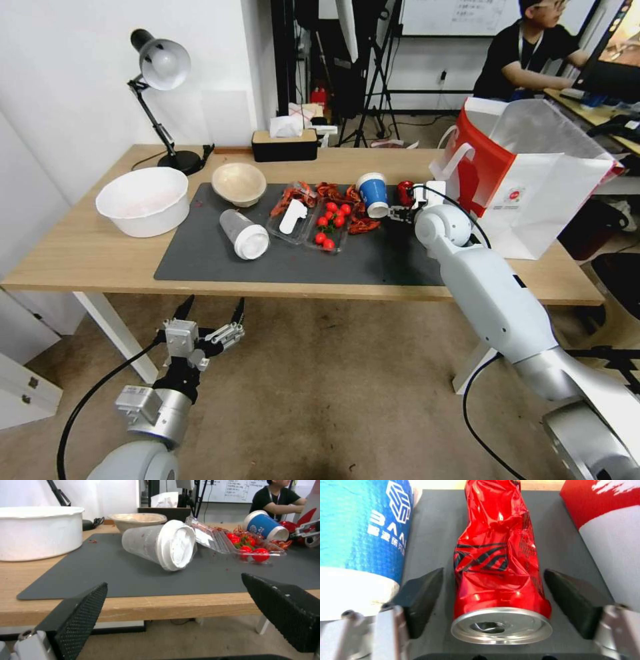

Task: Pick up the trash from the table and place it into the takeout bag.

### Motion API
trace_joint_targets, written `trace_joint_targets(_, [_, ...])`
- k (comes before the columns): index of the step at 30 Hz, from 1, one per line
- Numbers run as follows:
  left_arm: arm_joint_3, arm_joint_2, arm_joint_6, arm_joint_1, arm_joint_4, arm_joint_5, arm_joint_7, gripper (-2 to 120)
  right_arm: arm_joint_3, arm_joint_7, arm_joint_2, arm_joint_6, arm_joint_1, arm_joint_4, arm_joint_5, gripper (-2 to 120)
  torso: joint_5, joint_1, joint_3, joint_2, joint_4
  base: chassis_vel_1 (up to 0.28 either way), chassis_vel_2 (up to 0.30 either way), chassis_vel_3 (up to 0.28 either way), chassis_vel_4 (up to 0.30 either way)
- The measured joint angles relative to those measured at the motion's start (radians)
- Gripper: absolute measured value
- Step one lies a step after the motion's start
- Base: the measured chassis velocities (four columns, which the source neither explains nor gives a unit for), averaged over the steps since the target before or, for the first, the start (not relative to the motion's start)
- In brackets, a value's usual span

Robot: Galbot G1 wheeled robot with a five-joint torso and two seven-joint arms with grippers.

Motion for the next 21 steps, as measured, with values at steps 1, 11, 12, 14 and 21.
trace_joint_targets(1, [0.0, 0.0, 0.0, 0.0, 0.0, 0.0, 0.0, 100, 0.0, 0.0, 0.0, 0.0, 0.0, 0.0, 0.0, 80, 0.0, 0.0, 0.0, 0.0, 0.0, 0.0, 0.0, 0.0, 0.0])
trace_joint_targets(11, [0.002, 0.002, 0.001, 0.0, 0.001, 0.002, 0.0, 100, 0.002, -0.001, 0.003, 0.005, -0.003, -0.006, -0.001, 51, 0.0001, 0.0, 0.0, 0.0, 0.0, 0.0, 0.0, 0.0, 0.0])
trace_joint_targets(12, [0.002, 0.003, 0.001, -0.001, 0.003, 0.002, 0.0, 100, 0.003, -0.001, 0.004, 0.007, -0.004, -0.006, -0.001, 51, 0.0, 0.0, 0.0, 0.0, 0.0, 0.0, 0.0, 0.0, 0.0])
trace_joint_targets(14, [0.003, 0.004, 0.002, -0.002, 0.005, 0.002, 0.0, 100, 0.004, -0.001, 0.006, 0.01, -0.007, -0.006, -0.003, 51, -0.0001, 0.0, 0.0, 0.0, 0.0, 0.0, 0.0, 0.0, 0.0])
trace_joint_targets(21, [0.003, 0.007, 0.002, -0.003, 0.006, 0.001, 0.0, 100, 0.004, -0.004, 0.011, 0.023, -0.014, -0.002, -0.029, 51, 0.0002, 0.0, 0.0, 0.0, 0.0001, 0.0, 0.0, 0.0, 0.0])
